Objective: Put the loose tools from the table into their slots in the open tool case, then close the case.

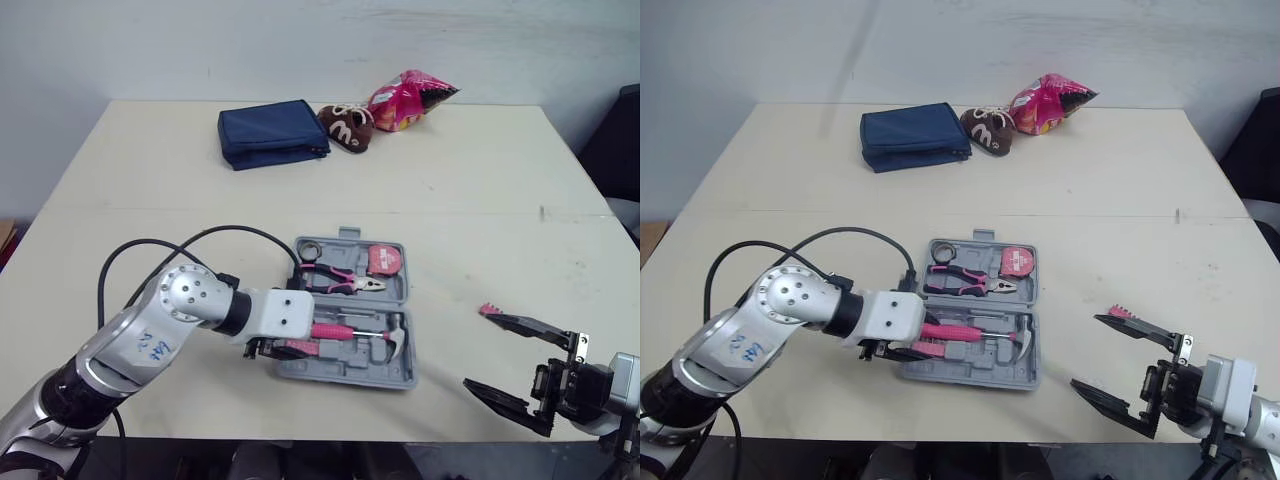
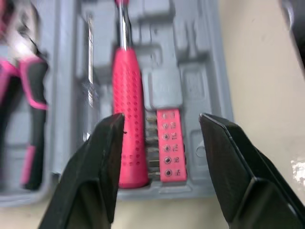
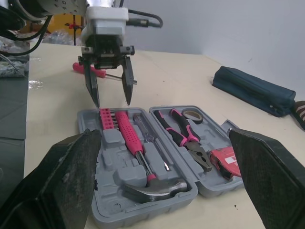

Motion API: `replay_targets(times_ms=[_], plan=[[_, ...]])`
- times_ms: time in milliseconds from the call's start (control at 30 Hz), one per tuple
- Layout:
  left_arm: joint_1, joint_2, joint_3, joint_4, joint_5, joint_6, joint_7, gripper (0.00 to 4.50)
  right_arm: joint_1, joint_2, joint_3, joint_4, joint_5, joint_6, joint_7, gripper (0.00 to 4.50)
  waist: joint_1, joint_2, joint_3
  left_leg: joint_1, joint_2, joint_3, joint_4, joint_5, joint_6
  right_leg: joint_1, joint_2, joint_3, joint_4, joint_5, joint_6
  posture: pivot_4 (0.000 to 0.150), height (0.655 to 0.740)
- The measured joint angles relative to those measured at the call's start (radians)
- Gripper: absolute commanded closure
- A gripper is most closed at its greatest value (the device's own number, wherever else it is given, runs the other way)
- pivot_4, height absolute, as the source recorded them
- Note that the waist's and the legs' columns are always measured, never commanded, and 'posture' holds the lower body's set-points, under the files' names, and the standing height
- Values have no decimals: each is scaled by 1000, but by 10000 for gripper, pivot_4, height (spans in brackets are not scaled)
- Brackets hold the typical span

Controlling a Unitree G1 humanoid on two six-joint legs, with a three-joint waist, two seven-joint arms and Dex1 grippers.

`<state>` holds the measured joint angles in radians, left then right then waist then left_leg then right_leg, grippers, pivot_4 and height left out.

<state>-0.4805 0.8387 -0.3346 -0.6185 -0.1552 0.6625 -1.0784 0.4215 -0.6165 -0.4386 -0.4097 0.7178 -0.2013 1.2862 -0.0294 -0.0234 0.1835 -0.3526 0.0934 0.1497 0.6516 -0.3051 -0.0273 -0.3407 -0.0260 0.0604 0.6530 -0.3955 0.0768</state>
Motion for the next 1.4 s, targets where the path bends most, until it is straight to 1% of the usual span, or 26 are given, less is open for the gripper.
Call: replay_targets(times_ms=[100, 133, 167, 200, 233, 400, 667, 1000, 1100, 1200, 1300, 1367, 1400], plan=[[85, -89, 92, 44, -82, -101, 11, 28158, -2, 0, 0, -2, 1, 5, -3, 0, 1, 0, 0, 0, 0, 0, 0, 0, 0, 0, 0, 0, 0, 0, 0, 1500, 7400], [105, -109, 112, 65, -101, -118, 16, 33299, -3, 0, 0, -4, 1, 5, -3, 0, 1, 0, 0, 0, 0, 0, 1, 0, 0, 0, 0, 0, 0, 0, 0, 1500, 7400], [126, -122, 133, 89, -118, -130, 20, 37150, -4, 0, 0, -5, 1, 6, -4, 0, 1, 0, 0, 0, 0, -1, 1, 0, 0, 0, 0, 0, 0, 0, 0, 1500, 7400], [149, -124, 146, 122, -123, -143, 24, 43017, -3, 0, 0, -7, 1, 6, -5, 0, 0, 0, 0, 0, 0, -1, 1, 0, 0, 0, 0, 0, 1, 0, 0, 1500, 7400], [162, -122, 150, 148, -122, -152, 23, 44455, -4, 0, 0, -7, 1, 6, -6, 0, 0, 0, 0, 0, 0, -1, 0, 0, 0, 0, 0, 0, 1, 0, 0, 1500, 7400], [184, -102, 127, 203, -106, -225, -3, 44455, -13, 0, 0, -7, 1, 7, -13, 0, 0, 0, 0, 0, -1, 0, 0, 0, 0, 0, 0, 0, 0, 0, 0, 1500, 7400], [221, -46, 97, 234, -52, -259, -8, 44455, -5, 0, -1, -7, 0, 7, -15, 0, -1, 0, 0, 0, 0, 0, -3, 0, 0, -1, 0, 0, -1, 0, -1, 1500, 7400], [194, -8, 56, 220, -20, -245, 4, 44455, -20, -2, -1, -7, -3, 7, -26, 0, -4, 1, -1, 2, 0, -1, -4, 0, 0, 1, 1, 0, 0, 0, -2, 1500, 7400], [166, 17, 11, 193, 6, -210, -1, 44455, -24, -3, -1, -7, -3, 8, -29, 0, -5, 1, -2, 2, 0, -1, -4, 0, 0, 1, 1, 0, 0, 1, -2, 1500, 7400], [130, 12, -24, 186, 20, -152, 6, 44455, -26, -4, -2, -5, -4, 8, -31, 0, -5, 5, -6, 3, 0, 0, -4, 0, 0, 2, 0, 0, 0, 0, -2, 1500, 7400], [95, 9, -62, 185, 44, -114, 9, 44455, -36, -5, -2, -3, -5, 8, -33, 0, -3, 9, -9, 7, 0, 0, -4, -1, 3, 6, 0, 0, 0, 1, -2, 1500, 7400], [87, 5, -78, 186, 53, -95, 13, 44455, -39, -5, -2, 0, -6, 8, -33, 0, -4, 9, -9, 16, 0, -1, -7, -2, 4, 15, 0, 0, -2, 0, -3, 1500, 7400], [87, 2, -84, 186, 58, -88, 16, 44455, -39, -5, -2, 2, -6, 8, -34, 0, -4, 8, -9, 18, 0, -1, -9, -3, 4, 20, 0, 0, -5, 0, -3, 1500, 7400]])
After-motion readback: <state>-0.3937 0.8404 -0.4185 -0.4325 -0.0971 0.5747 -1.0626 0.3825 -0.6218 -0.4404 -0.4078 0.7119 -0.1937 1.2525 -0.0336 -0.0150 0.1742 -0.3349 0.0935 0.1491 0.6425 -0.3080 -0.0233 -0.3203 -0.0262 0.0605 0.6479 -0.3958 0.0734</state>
